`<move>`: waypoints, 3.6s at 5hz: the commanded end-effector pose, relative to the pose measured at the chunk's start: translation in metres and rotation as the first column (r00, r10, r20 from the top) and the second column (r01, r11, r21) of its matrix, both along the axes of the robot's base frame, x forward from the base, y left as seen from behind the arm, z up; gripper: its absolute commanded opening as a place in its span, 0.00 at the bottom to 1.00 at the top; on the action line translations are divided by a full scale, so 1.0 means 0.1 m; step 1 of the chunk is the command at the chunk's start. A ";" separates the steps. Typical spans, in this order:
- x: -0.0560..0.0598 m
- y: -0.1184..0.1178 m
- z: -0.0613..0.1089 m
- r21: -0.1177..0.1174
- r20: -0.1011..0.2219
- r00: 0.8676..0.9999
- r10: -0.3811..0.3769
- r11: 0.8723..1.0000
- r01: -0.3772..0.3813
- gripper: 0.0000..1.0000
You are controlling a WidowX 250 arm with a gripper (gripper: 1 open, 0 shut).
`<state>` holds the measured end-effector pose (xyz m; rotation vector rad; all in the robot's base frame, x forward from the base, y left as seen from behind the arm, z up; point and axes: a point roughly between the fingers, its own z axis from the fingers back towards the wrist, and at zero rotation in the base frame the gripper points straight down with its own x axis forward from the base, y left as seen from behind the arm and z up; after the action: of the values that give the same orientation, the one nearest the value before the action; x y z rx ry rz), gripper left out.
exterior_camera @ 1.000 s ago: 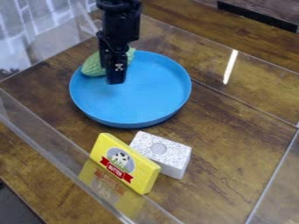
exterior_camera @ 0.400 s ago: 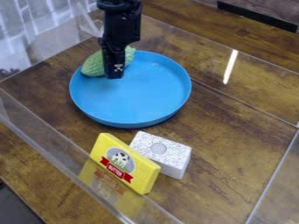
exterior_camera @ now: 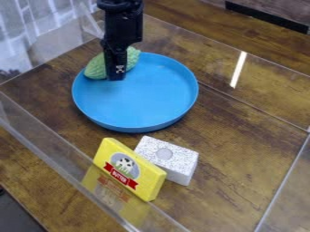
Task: Put the green object in the blue tray
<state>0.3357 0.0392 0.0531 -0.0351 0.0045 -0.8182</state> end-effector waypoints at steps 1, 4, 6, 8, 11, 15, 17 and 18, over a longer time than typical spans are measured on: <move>0.10 0.06 0.30 0.010 0.092 0.996 0.007 1.000 -0.008 1.00; 0.12 0.04 0.34 0.010 0.085 0.996 -0.013 1.000 0.012 0.00; 0.13 0.03 0.28 0.000 0.076 0.997 -0.018 1.000 0.018 0.00; 0.06 0.16 0.24 -0.002 0.032 0.999 -0.019 1.000 0.019 0.00; -0.06 0.18 0.27 -0.004 -0.015 1.000 -0.015 1.000 0.015 0.00; -0.22 0.07 0.49 -0.006 -0.070 0.998 -0.001 1.000 0.000 0.00; -0.23 0.01 0.44 -0.021 -0.083 0.996 -0.012 1.000 0.010 1.00; -0.23 0.00 0.42 -0.027 -0.092 0.996 -0.017 1.000 0.014 1.00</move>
<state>0.3067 0.0451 0.0713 -0.1416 0.1467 -0.8084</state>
